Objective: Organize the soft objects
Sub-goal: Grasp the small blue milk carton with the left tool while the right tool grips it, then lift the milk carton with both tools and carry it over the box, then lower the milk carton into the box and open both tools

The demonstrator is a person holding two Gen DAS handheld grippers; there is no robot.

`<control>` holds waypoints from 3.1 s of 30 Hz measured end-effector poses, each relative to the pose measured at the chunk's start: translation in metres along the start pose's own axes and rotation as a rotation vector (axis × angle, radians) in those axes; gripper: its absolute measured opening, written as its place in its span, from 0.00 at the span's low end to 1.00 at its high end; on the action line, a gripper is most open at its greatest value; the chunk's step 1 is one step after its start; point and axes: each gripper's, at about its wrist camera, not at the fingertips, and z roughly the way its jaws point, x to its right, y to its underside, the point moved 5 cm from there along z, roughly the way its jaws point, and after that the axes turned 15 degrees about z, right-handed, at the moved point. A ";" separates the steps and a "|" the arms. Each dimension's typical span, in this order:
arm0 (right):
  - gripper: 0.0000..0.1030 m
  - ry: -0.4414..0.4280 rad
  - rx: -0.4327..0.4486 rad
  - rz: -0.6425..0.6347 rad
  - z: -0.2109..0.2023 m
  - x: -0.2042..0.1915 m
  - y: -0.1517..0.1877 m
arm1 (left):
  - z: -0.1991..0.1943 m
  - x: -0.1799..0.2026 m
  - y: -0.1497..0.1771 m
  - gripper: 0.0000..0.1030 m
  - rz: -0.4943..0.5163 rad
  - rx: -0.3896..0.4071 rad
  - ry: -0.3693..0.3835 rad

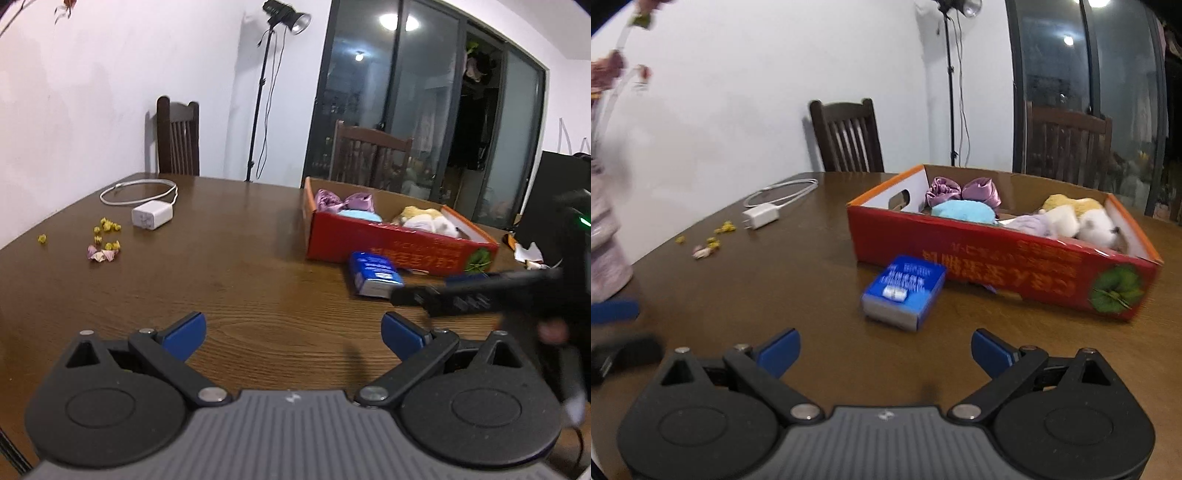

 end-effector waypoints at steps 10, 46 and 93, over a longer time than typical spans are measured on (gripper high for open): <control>0.60 0.090 -0.045 -0.014 0.076 -0.005 -0.027 | 0.022 -0.016 0.003 1.00 -0.032 -0.046 -0.028; 0.30 -0.222 -0.065 0.368 -0.102 0.074 0.076 | 0.019 0.102 0.007 0.34 -0.223 -0.118 0.510; 0.13 0.072 -0.142 0.242 0.223 0.167 -0.209 | 0.380 0.072 -0.193 0.33 -0.078 -0.327 0.348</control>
